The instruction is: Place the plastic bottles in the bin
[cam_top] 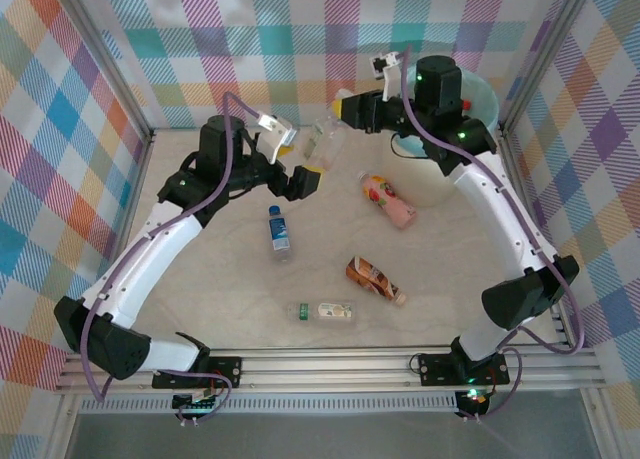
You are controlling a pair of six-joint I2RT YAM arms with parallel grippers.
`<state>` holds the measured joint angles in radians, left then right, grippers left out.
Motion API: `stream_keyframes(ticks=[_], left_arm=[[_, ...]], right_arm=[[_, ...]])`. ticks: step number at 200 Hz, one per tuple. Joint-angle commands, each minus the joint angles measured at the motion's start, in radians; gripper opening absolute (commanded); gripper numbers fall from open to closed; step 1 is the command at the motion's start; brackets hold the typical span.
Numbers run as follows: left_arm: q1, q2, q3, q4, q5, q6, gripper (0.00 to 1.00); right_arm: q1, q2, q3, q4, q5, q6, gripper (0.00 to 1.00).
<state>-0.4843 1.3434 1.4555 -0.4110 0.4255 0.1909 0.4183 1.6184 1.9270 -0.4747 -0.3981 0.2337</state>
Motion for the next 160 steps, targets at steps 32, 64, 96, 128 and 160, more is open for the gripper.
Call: stream_keyframes(ticks=[32,64,96,128,160], left_arm=[[-0.008,-0.035,-0.025,0.014,-0.034,-0.006,1.0],[-0.008,-0.032,-0.033,0.02,-0.059,-0.012,1.0],[-0.008,-0.019,-0.031,0.026,-0.065,-0.012,1.0],[-0.008,-0.003,-0.025,0.022,-0.068,-0.016,1.0],[-0.008,0.003,-0.027,0.014,-0.079,-0.018,1.0]], right_arm=[[-0.143,-0.044,0.136,-0.13,0.452,-0.223,0.18],[-0.168,-0.015,0.16,-0.142,0.686,-0.401,0.18],[-0.176,0.024,0.133,-0.137,0.827,-0.504,0.18],[-0.176,0.032,0.042,-0.118,0.864,-0.516,0.21],[-0.162,0.004,-0.072,-0.042,0.916,-0.555,0.23]])
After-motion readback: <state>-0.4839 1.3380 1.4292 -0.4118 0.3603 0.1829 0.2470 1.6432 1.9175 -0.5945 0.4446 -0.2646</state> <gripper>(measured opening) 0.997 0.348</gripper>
